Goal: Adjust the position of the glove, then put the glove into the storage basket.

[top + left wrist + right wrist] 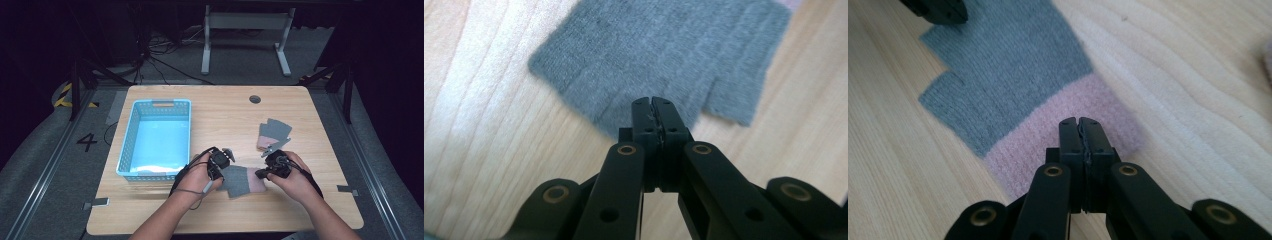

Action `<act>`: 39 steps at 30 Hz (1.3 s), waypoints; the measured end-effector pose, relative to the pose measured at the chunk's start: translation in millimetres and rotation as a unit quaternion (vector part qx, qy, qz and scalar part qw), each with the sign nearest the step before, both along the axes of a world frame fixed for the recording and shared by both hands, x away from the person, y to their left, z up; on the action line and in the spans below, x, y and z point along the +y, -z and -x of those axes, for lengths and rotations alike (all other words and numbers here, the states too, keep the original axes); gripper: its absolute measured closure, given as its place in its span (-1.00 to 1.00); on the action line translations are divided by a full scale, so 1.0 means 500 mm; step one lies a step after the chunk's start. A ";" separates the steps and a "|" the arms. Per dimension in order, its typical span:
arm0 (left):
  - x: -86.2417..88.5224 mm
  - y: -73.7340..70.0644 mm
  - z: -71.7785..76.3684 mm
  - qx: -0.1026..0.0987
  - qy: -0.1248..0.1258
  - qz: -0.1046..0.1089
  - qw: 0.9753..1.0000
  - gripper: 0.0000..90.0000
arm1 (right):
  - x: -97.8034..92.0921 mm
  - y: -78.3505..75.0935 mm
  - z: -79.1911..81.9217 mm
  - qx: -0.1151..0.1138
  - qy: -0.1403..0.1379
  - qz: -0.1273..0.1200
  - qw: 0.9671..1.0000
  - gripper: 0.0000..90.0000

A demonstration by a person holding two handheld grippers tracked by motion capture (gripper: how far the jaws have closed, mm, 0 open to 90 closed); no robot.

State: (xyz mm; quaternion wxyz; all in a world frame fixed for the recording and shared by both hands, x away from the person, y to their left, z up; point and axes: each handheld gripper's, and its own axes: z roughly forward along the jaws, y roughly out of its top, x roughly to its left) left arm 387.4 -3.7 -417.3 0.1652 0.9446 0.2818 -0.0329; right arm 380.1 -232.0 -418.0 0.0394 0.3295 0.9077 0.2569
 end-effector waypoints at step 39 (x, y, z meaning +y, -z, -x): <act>0.086 -0.101 0.032 -0.008 -0.015 0.035 0.999 0.87 | -0.063 -0.017 -0.218 -0.013 0.104 0.014 0.994 1.00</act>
